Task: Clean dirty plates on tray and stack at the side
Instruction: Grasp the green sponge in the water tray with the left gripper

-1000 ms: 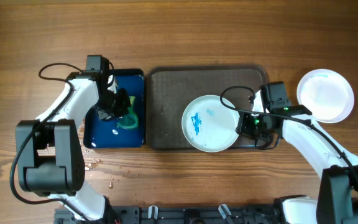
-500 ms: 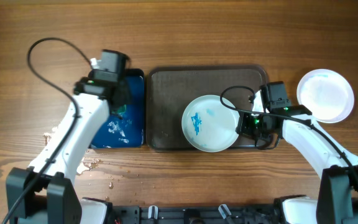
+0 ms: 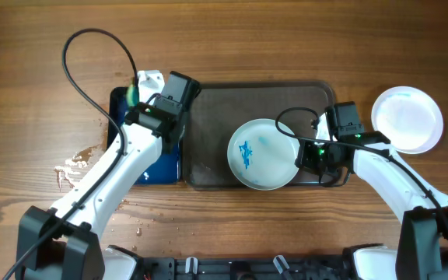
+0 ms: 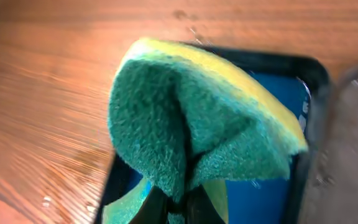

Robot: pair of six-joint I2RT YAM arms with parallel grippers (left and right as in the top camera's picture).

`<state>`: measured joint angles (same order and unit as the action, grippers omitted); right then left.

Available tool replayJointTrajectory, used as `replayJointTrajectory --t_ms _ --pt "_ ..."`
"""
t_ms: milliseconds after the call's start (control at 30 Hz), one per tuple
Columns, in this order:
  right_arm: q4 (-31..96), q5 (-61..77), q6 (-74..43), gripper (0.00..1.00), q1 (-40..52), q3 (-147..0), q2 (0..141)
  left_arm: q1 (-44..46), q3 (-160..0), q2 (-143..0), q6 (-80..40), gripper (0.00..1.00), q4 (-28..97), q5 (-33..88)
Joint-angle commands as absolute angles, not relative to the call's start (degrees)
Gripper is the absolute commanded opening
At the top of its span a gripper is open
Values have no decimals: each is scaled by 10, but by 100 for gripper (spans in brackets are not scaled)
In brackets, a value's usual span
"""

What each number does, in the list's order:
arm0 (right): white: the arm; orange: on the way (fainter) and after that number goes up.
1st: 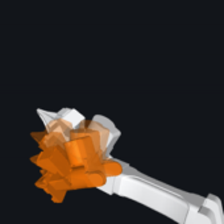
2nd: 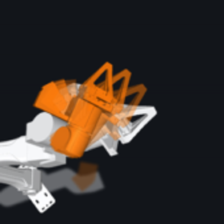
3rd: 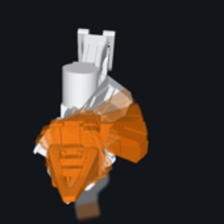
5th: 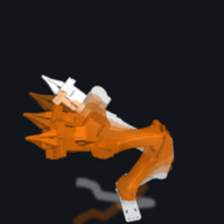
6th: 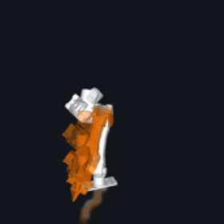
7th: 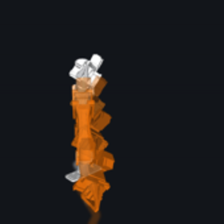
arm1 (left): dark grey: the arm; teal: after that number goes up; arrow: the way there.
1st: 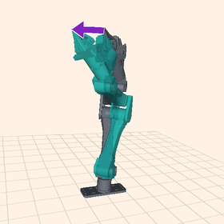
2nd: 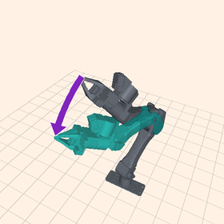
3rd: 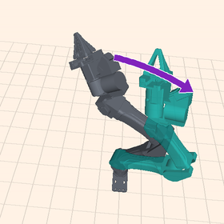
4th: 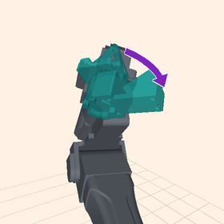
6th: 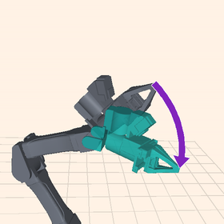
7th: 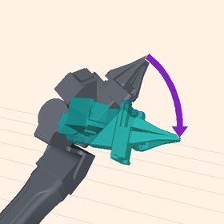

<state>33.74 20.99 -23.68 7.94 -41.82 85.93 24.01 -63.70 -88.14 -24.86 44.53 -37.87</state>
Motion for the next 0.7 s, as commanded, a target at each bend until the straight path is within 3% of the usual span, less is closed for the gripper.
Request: replayJointTrajectory --t_ms 0,300,500,667 --pt "336 224 -226 5 83 -431 864 179 -640 -874 -262 4 446 -117" --pt "335 224 -225 5 83 -431 864 -10 -640 -875 -225 4 484 143" --pt "333 226 -225 5 83 -431 864 21 -640 -875 -207 4 466 213" --pt "332 231 -224 5 83 -431 864 128 -640 -885 -215 4 417 241"
